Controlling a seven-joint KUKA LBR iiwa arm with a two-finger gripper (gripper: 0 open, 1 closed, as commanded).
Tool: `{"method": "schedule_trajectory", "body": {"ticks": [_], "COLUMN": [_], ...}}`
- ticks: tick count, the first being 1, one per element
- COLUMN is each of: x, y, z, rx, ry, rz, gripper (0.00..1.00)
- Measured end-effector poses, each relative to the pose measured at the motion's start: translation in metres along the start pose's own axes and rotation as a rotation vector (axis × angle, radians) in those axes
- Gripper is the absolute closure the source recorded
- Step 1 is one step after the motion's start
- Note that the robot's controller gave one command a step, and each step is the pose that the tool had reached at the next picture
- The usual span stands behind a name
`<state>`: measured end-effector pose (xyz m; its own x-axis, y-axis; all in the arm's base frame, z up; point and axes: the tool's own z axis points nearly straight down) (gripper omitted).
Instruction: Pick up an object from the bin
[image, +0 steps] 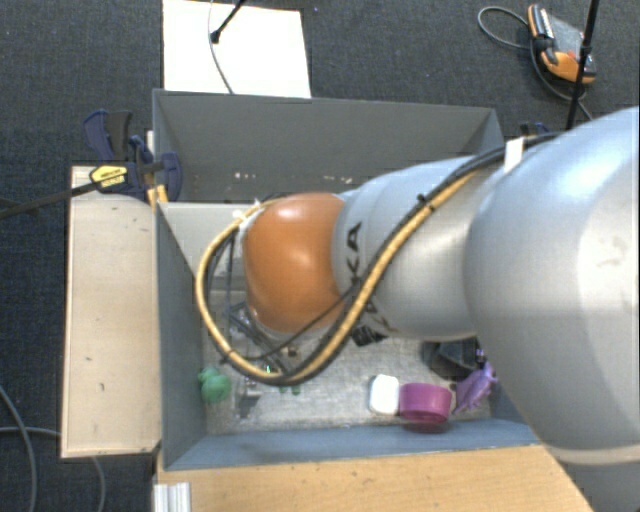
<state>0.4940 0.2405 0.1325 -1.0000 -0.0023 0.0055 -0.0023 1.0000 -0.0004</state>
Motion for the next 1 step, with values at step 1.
{"method": "schedule_trajectory", "body": {"ticks": [1], "x": [-0.0024], "y": [-0.0007], "z": [-0.0034], "rx": [-0.002], "ry": [-0.007], "rz": [0.004], "gripper": [0.00]}}
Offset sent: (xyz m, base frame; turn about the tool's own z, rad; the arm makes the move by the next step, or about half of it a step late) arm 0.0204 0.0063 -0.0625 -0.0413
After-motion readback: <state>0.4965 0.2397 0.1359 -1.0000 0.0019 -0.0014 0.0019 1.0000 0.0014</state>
